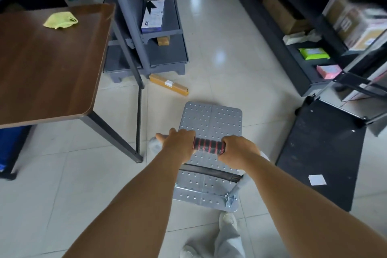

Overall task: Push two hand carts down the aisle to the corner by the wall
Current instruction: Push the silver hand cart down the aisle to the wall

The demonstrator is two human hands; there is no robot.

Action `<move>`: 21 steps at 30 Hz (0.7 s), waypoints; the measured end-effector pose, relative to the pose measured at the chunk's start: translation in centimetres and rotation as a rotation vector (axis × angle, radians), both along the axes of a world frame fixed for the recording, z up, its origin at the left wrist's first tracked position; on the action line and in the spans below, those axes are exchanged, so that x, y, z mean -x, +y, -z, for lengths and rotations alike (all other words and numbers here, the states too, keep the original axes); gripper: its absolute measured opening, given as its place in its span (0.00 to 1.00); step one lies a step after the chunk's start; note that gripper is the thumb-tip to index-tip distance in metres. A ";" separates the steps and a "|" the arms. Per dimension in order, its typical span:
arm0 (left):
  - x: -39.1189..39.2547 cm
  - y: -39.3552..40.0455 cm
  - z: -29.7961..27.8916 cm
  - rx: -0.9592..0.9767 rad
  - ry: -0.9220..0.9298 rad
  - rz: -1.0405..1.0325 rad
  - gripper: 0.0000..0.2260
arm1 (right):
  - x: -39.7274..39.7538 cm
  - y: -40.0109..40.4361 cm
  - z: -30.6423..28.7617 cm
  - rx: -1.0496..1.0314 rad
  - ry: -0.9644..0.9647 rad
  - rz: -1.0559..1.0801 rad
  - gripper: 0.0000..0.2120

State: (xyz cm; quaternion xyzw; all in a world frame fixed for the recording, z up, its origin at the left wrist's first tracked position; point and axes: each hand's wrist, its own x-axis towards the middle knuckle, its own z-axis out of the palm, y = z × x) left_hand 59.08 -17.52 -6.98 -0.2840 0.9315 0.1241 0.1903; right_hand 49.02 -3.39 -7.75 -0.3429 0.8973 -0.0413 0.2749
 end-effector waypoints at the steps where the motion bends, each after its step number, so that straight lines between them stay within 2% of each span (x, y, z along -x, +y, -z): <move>1: 0.2 0.1 0.0 0.005 -0.003 0.021 0.07 | 0.2 0.2 0.0 -0.002 0.003 0.003 0.04; 9: 2.3 1.0 -0.1 0.064 0.035 0.057 0.12 | 2.1 0.7 -0.7 0.012 0.112 0.002 0.04; 14: 5.9 0.4 -0.1 0.040 0.051 0.083 0.13 | 5.7 0.0 -1.1 -0.016 0.118 0.037 0.04; 21: 11.3 -2.2 0.0 0.022 0.058 0.123 0.11 | 11.0 -2.1 -0.7 -0.005 0.158 0.032 0.04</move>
